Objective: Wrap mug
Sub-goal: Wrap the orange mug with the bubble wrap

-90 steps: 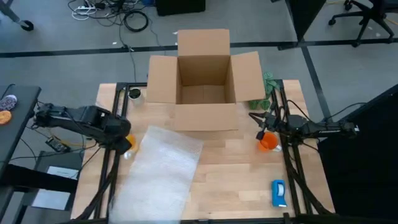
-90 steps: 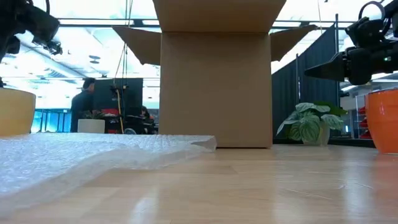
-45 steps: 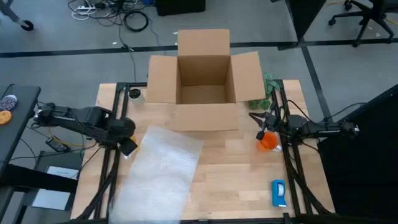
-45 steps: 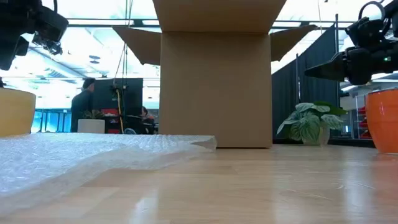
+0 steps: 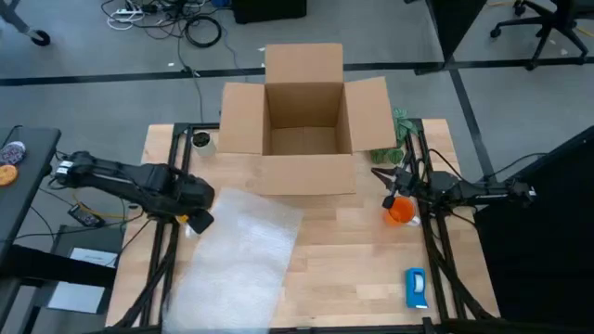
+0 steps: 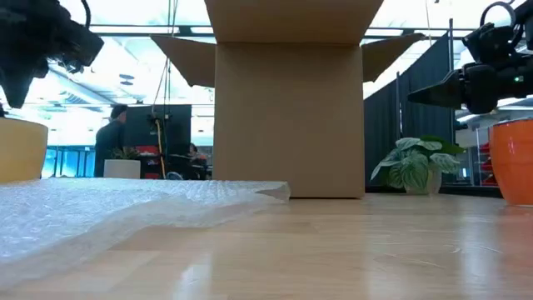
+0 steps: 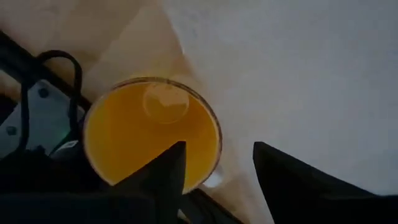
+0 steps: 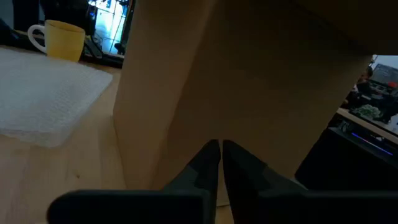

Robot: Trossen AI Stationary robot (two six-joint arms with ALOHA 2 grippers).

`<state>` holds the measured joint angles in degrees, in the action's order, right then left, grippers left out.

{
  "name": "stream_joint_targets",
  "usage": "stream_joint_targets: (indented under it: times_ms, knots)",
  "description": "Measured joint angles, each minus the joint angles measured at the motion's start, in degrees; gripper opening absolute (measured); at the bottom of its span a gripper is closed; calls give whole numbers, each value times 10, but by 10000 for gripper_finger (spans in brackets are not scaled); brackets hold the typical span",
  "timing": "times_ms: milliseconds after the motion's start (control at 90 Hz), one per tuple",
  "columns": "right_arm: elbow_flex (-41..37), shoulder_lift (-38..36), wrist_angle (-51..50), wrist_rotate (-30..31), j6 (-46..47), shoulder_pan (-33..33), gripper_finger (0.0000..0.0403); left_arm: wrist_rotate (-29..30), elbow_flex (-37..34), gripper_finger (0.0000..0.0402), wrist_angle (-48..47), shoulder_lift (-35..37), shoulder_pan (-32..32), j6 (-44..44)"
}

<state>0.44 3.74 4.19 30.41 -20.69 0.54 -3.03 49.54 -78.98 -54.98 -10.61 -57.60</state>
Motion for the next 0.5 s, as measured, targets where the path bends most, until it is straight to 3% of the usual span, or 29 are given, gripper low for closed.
stream_joint_targets:
  times_ms: [500]
  knots:
    - [0, 0, 0, 0, 0, 0, 1, 16, -6, 173, -11, -42, 0, 0]
